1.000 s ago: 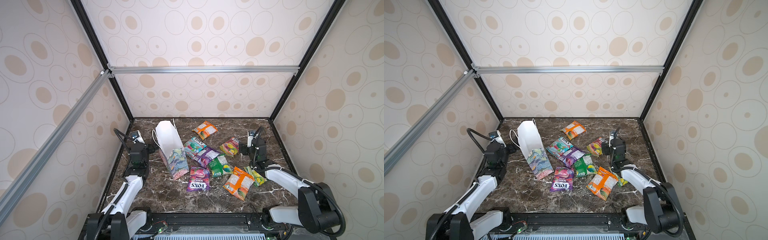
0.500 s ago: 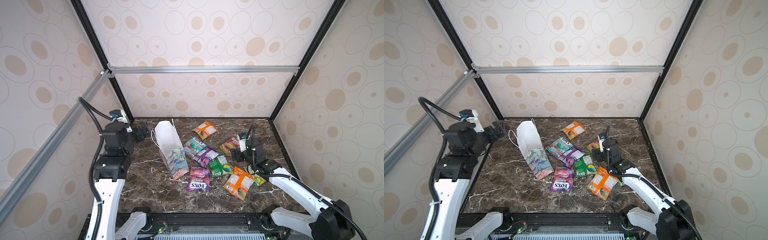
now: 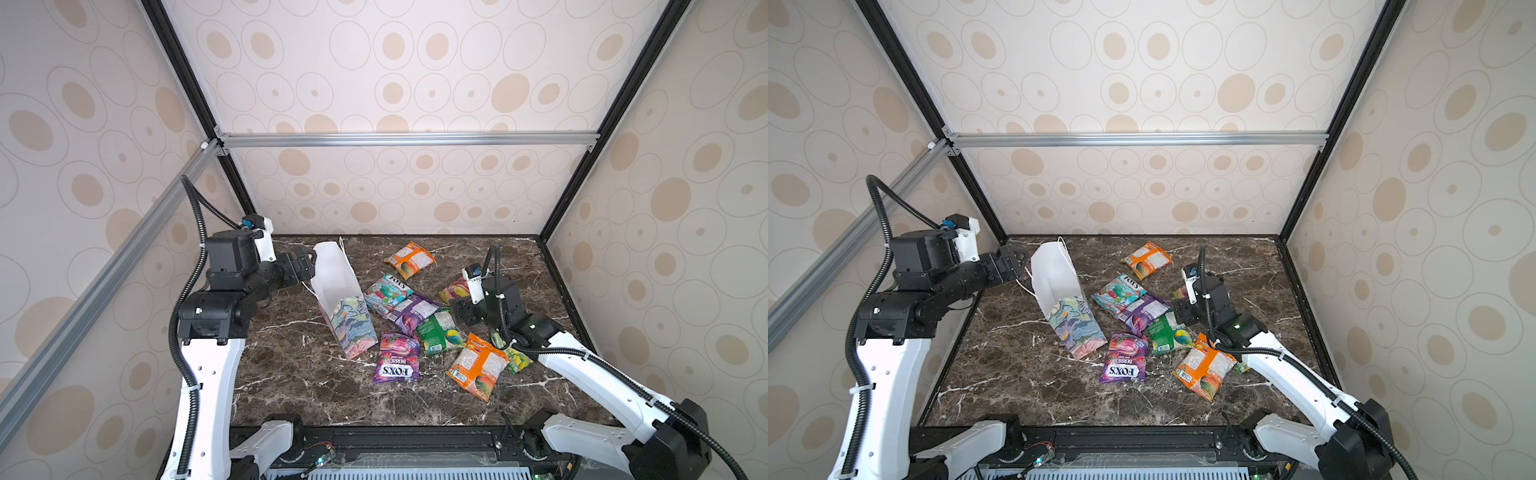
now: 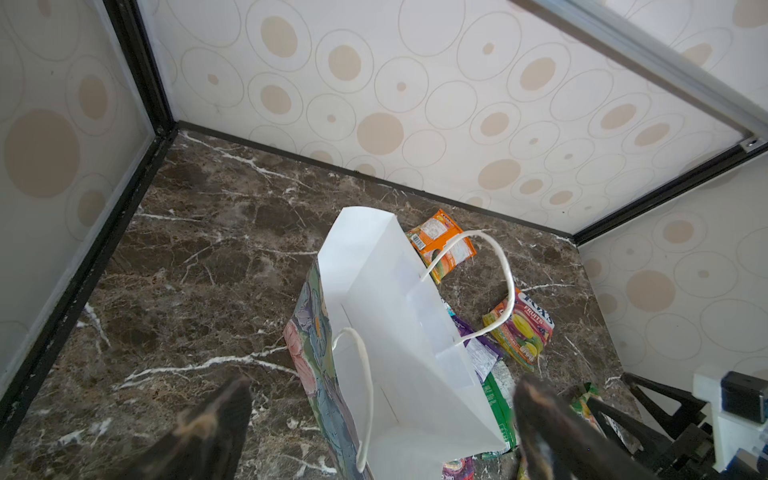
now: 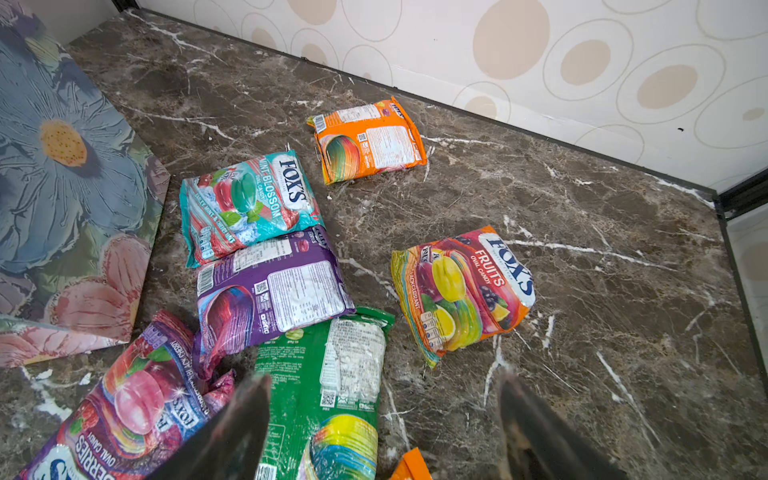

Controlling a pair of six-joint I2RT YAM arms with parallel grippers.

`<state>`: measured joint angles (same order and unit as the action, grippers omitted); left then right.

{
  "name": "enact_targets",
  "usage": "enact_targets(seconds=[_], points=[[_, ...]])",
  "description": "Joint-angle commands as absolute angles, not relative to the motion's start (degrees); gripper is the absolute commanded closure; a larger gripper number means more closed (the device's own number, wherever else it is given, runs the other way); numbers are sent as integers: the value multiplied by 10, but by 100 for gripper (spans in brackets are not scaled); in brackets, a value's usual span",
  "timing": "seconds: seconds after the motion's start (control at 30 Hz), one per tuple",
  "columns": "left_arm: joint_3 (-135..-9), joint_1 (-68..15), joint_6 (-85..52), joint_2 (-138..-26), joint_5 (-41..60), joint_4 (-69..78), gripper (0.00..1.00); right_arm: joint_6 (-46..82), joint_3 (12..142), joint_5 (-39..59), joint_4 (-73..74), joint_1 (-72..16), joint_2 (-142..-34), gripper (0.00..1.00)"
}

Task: Place the snacks into the paper bag
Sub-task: 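Raise the left gripper to the white bag while the right moves over packets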

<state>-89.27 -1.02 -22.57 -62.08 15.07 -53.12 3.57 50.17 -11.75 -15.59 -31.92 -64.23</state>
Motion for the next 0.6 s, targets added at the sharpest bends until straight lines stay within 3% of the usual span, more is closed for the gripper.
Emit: enact_targets(seconds=[0.0,0.47,0.57], points=[[-901,-11,-193,-611,141,-560,5,29,503,-132,-167,-323,-636,13],[-804,-12,-184,-610,151,-470,13,18,489,-145,-193,-323,-610,12],[-803,-11,-171,-610,126,-472,18,20,481,-148,-191,-323,-600,12]])
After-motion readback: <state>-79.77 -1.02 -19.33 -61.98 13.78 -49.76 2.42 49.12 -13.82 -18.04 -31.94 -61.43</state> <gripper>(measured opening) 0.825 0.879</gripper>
